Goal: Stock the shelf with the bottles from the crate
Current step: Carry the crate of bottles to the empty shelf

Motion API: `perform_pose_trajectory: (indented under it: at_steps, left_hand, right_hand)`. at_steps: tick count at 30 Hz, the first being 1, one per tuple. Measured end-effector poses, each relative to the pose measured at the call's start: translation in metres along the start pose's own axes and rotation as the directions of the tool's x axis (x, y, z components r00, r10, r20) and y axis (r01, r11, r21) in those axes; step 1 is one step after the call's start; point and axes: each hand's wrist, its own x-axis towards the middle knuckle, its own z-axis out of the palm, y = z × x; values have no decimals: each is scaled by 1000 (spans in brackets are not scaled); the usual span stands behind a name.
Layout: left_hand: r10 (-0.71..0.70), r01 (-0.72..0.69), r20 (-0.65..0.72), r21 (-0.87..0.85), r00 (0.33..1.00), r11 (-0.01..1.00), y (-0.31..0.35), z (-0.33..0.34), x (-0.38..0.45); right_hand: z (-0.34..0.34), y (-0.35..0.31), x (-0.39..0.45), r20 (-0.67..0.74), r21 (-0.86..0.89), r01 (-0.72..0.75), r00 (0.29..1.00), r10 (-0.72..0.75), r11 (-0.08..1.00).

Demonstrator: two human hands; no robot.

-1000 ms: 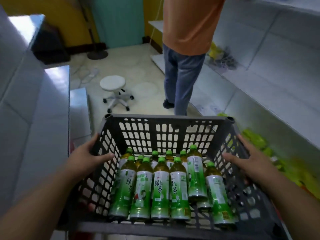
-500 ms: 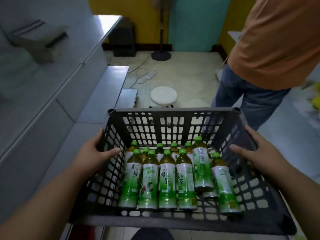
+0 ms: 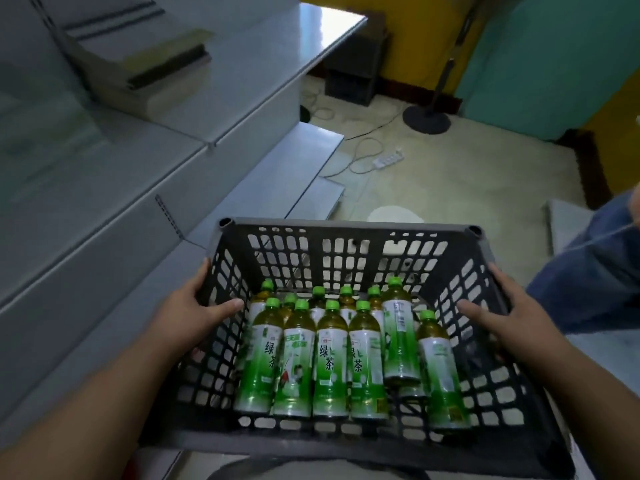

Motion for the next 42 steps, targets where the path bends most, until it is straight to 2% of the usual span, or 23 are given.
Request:
perform_pose_trajectory:
  at_steps: [4, 8, 12, 17, 19, 23, 27, 29, 32, 35, 39, 42]
  left_hand:
    - [-142, 121, -183, -121, 973, 985, 10, 35, 13]
    - [-320, 248, -300, -254, 899, 935, 30, 74, 5]
    - [-475, 361, -401, -329, 783, 873, 45, 111, -14]
    - [-573, 339, -525, -478, 630, 810, 51, 152, -40]
    - [-639, 322, -541, -569, 547, 757, 48, 172, -55]
    - [-790, 313, -500, -733, 354, 604, 44, 231, -91]
    - [-880, 303, -445, -826, 167, 475, 56, 282, -107]
    - [-912, 283, -405, -869, 67, 407, 70, 307, -104]
    - [-941, 277, -329, -914, -82, 296, 97, 356, -84]
    - [-945, 208, -243, -958, -218, 198, 119, 409, -57]
    - [-931, 59, -120, -993, -344, 106, 139, 484, -16]
    - [-918, -5, -46, -999, -393, 52, 146, 541, 21]
  right_hand:
    - [5, -29, 120, 181, -102, 105, 980, -85, 989]
    - [7, -67, 210, 388, -147, 261, 903, -187, 954]
    - [18, -106, 271, 518, -191, 419, 811, -271, 888]
    - [54, -144, 309, 630, -189, 565, 697, -343, 803]
    - [74, -151, 315, 709, -174, 609, 623, -330, 774]
    - [117, -166, 318, 859, -149, 726, 431, -276, 671]
    - [162, -172, 325, 947, -73, 807, 240, -213, 586]
    - [188, -173, 333, 975, -48, 841, 158, -158, 538]
    - [229, -173, 349, 998, 36, 882, -10, -57, 471]
    - [265, -171, 361, 992, 102, 916, -123, 30, 387]
    - [306, -155, 368, 961, 236, 931, -266, 77, 280]
    - [334, -125, 378, 920, 332, 918, -366, 140, 214]
